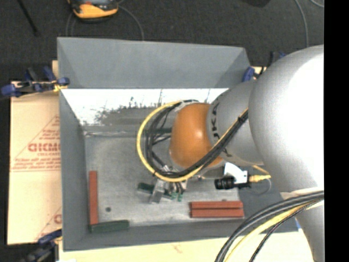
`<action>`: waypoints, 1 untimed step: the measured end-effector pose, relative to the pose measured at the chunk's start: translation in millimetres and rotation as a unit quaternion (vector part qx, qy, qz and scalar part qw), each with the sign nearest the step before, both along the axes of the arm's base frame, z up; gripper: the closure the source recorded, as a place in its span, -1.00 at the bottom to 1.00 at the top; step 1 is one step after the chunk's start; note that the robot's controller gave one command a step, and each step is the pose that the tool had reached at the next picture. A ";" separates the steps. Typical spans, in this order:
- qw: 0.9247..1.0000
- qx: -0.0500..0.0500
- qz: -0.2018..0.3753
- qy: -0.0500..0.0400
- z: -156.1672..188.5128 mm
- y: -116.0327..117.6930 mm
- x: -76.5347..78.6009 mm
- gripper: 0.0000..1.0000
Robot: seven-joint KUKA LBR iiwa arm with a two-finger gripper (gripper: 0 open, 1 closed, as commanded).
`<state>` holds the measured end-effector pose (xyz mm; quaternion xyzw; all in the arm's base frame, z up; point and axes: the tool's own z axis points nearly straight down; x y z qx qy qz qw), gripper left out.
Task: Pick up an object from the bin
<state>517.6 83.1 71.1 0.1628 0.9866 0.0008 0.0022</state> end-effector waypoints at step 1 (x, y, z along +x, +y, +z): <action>1.000 0.000 0.000 0.003 4.9 -0.3 -1.7 1.00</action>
Offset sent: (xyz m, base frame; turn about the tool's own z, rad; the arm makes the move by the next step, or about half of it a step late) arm 0.0001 0.0002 0.0079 0.0000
